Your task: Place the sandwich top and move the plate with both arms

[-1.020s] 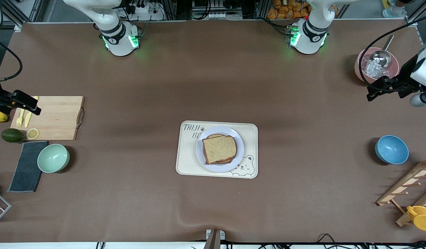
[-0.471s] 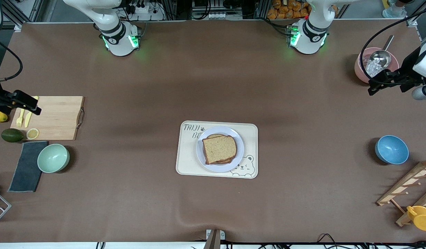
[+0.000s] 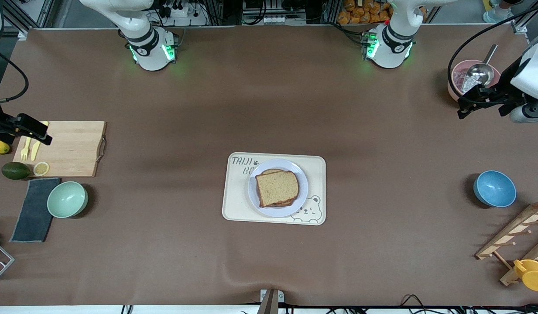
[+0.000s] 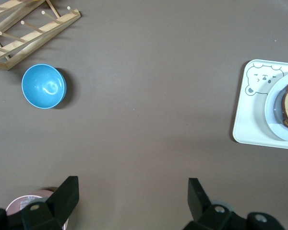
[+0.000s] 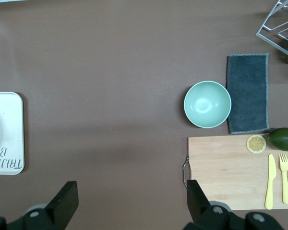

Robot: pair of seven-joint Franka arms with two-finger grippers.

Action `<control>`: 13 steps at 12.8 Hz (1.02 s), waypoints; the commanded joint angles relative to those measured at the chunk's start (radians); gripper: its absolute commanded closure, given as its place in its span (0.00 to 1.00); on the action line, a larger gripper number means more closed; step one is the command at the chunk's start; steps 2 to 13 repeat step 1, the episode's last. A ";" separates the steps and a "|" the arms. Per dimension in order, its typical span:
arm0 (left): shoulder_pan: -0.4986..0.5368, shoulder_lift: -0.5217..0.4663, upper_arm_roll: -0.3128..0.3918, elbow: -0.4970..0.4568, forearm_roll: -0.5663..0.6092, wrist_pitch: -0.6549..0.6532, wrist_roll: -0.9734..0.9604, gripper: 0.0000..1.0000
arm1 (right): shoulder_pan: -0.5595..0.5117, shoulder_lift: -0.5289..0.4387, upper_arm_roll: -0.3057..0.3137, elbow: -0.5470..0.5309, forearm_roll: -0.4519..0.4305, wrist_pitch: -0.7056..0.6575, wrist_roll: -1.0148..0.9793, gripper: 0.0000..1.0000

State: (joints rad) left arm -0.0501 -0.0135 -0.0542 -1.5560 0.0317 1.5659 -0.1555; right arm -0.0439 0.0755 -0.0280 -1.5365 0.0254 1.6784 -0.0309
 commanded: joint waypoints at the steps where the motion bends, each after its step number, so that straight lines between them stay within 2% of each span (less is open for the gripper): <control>1: -0.031 0.004 0.051 0.022 -0.016 -0.030 0.004 0.00 | -0.007 -0.016 0.003 -0.013 0.013 0.001 0.011 0.00; 13: -0.031 0.004 0.051 0.022 -0.016 -0.030 0.004 0.00 | -0.007 -0.016 0.003 -0.013 0.013 0.001 0.011 0.00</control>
